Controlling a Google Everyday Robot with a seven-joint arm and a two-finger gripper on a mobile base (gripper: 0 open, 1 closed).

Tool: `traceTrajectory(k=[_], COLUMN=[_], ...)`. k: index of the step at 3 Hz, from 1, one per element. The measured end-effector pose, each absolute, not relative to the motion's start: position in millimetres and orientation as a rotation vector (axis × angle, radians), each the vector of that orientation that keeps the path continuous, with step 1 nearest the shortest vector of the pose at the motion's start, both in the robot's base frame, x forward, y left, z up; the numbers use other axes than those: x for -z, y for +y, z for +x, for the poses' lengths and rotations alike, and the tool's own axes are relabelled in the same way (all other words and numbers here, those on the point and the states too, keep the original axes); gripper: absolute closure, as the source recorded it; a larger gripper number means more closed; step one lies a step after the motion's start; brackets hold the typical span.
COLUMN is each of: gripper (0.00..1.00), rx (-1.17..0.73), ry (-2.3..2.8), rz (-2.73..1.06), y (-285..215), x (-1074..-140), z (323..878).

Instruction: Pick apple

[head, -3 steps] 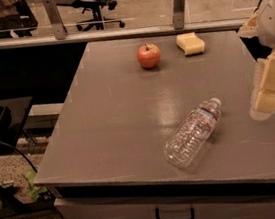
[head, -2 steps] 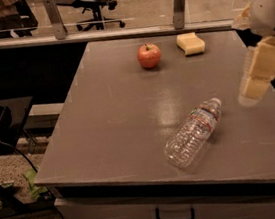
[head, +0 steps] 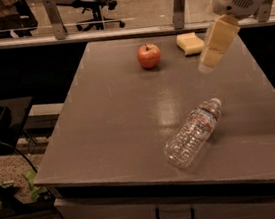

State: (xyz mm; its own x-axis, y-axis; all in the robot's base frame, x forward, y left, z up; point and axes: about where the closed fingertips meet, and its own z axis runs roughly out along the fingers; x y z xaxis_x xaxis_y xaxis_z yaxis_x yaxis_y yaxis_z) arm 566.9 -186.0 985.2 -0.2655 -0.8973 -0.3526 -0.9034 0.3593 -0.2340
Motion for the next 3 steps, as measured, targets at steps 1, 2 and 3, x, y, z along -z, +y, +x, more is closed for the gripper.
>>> traceTrajectory(k=[1,2,3], gripper=[0.00,0.00,0.00], rx=[-0.057,-0.065,-0.086], ry=[2.225,2.252,2.295], rz=[-1.503,-1.435,-1.332], y=[-170,-165,-160], x=[-963,-947,-922], z=[633,667,698])
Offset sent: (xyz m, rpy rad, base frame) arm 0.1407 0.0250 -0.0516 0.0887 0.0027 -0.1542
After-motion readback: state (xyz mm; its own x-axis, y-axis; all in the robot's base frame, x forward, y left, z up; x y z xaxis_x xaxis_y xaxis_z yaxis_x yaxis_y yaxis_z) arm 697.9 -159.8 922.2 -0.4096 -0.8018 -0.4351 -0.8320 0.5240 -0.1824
